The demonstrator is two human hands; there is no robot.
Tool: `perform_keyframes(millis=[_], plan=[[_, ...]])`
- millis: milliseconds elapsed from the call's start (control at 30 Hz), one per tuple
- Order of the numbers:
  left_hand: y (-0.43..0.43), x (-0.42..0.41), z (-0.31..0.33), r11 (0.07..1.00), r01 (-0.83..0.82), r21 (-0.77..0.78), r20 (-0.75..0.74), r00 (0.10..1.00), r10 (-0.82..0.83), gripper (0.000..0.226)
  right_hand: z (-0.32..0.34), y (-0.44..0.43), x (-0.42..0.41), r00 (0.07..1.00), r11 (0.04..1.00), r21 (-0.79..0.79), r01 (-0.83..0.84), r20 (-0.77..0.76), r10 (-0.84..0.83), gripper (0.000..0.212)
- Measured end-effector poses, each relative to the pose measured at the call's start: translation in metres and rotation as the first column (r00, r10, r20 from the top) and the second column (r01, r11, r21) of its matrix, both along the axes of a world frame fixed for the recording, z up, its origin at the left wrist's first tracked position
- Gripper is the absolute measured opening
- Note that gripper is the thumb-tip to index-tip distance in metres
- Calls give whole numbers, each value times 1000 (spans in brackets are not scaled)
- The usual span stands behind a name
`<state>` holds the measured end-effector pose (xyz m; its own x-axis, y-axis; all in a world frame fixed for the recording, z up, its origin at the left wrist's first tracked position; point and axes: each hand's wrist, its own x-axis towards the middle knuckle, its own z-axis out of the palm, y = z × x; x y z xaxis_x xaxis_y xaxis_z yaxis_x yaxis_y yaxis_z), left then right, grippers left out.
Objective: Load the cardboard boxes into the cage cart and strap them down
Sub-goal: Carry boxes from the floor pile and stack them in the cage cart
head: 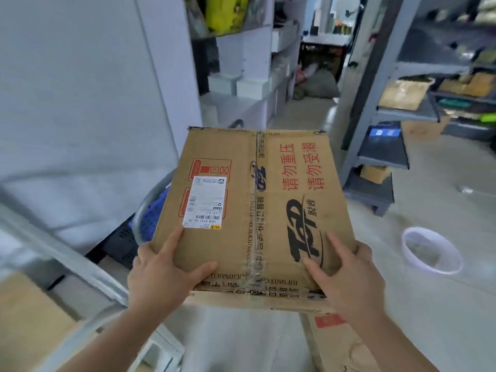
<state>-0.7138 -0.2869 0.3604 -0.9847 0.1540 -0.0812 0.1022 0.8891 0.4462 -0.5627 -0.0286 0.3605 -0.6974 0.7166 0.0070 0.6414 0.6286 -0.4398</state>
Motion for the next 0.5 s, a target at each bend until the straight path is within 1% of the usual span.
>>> perform_keyframes(millis=[100,233,367,500], plan=[[-57,11,36,992,-124,33,-37,991,125,110,42,-40,-28,989,990,20,-142,-49,143,81],[-133,24,73,955,-289,69,-68,954,293,107,84,-103,-66,940,946,51,-320,-105,324,79],[-211,37,94,887,-456,70,-89,883,461,107,110,-176,-103,869,879,64,-473,-127,477,79],[-294,47,101,801,-592,87,-73,798,598,110,123,-258,-137,779,789,83,-609,-128,614,79]])
